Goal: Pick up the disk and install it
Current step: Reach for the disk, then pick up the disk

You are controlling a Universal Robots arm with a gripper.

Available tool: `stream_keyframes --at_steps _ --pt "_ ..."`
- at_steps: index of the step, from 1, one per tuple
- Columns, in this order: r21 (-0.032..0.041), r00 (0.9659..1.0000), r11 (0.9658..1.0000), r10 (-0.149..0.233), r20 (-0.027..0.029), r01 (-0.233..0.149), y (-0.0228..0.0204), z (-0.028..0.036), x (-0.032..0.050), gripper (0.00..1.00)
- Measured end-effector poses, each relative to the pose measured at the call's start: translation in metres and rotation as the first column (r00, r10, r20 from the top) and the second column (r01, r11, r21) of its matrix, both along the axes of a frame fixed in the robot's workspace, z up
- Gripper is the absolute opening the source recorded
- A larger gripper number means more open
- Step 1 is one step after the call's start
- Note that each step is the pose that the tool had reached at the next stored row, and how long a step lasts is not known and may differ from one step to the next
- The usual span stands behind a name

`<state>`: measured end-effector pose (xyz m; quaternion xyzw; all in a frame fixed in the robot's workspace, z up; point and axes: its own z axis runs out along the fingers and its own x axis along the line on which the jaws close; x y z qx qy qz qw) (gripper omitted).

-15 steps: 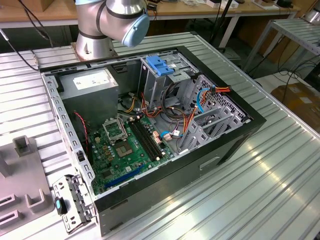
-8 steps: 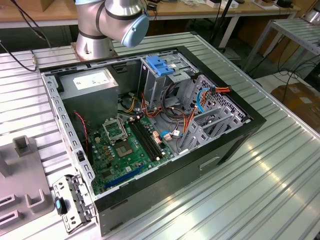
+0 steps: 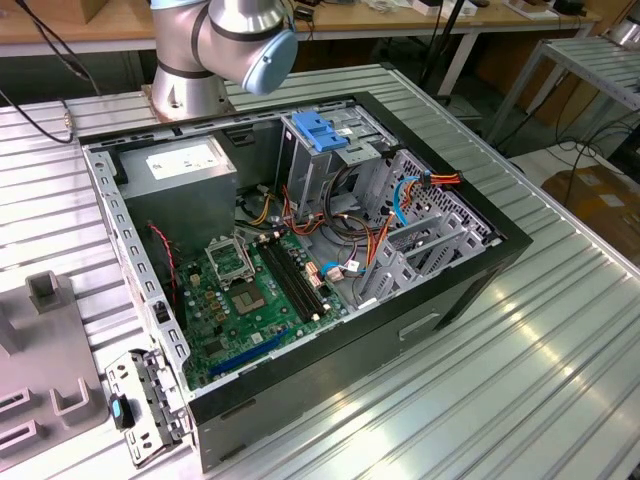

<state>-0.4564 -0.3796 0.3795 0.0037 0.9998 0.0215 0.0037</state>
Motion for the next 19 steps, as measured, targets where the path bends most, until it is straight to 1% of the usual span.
stream_keyframes --at_steps 1,3,4,19 --pt "0.0 1.0 1.0 0.001 -0.0001 -0.001 -0.0003 -0.0003 -0.004 0.11" --pt "0.0 1.0 1.0 0.004 0.0001 -0.004 -0.0009 -0.0006 -0.0091 0.11" --pt "0.0 1.0 1.0 0.005 0.0 -0.005 -0.0009 -0.0006 -0.0101 0.11" --pt "0.0 1.0 1.0 0.005 0.0 -0.005 -0.0009 -0.0006 -0.0105 0.11"
